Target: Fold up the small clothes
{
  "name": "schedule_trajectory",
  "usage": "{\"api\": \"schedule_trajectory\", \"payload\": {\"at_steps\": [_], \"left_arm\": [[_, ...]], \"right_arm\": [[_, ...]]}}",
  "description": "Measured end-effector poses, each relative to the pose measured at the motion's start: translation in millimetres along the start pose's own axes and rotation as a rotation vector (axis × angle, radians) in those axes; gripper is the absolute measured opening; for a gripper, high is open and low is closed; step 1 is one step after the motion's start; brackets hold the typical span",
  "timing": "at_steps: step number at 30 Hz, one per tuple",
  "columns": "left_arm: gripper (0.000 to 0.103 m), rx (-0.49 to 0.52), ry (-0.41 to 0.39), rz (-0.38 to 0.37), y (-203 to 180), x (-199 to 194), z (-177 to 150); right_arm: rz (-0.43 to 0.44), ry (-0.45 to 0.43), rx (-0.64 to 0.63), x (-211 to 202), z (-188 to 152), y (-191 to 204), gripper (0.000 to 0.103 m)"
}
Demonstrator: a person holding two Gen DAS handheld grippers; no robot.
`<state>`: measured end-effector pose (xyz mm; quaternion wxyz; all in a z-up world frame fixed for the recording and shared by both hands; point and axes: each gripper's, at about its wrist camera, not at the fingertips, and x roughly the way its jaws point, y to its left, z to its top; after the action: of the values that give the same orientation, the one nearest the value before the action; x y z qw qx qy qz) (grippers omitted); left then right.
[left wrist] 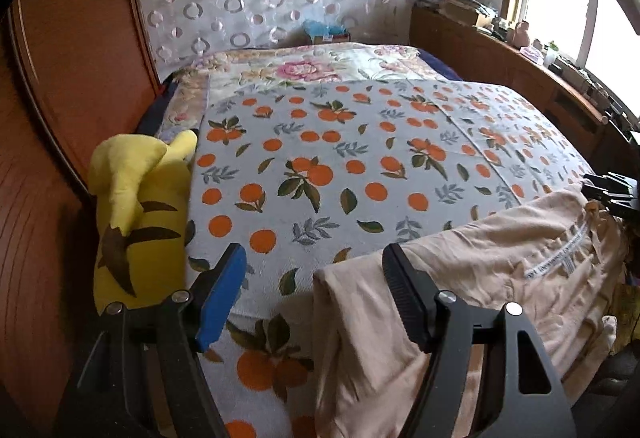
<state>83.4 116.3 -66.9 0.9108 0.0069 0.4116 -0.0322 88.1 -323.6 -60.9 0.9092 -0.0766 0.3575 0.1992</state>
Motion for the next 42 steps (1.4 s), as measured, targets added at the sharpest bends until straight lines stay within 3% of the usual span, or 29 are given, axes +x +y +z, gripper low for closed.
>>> {"api": "schedule_trajectory", "payload": {"at_steps": [10, 16, 21, 28, 30, 32, 34, 37, 42], "left_arm": [[0.071, -0.016, 0.084, -0.022, -5.3, 30.6, -18.8], [0.071, -0.010, 0.068, -0.011, -5.3, 28.7, -24.3], [0.048, 0.017, 0.066, -0.039, -12.8, 25.6, -24.6], [0.033, 0.034, 0.077, -0.069, -17.2, 24.3, -22.7], [0.019, 0.034, 0.085, -0.086, -18.8, 23.3, -22.4], [0.013, 0.055, 0.091, -0.090, -24.9, 21.0, -23.9], [0.011, 0.056, 0.089, -0.080, -28.1, 16.7, -26.1], [0.011, 0.036, 0.022, -0.104, -32.3, -7.9, -28.8], [0.010, -0.007, -0.193, -0.173, -34.7, -93.2, -16.9]], "right_arm": [[0.033, 0.019, 0.067, 9.3, -2.9, -9.4, 0.047], [0.018, 0.021, 0.056, 12.7, -2.6, -7.0, 0.047], [0.009, 0.035, 0.037, 15.4, 0.3, -4.8, 0.048], [0.012, 0.042, 0.028, 16.2, 2.9, -4.5, 0.047], [0.038, 0.046, 0.013, 15.0, 2.2, -3.1, 0.035], [0.078, 0.060, -0.028, 12.1, 1.0, 4.4, 0.010], [0.101, 0.047, -0.070, 3.3, -0.7, 13.2, 0.009], [0.118, 0.009, -0.082, -19.2, 1.0, 18.3, 0.009], [0.110, -0.150, -0.076, -91.0, 17.8, 19.5, 0.008]]}}
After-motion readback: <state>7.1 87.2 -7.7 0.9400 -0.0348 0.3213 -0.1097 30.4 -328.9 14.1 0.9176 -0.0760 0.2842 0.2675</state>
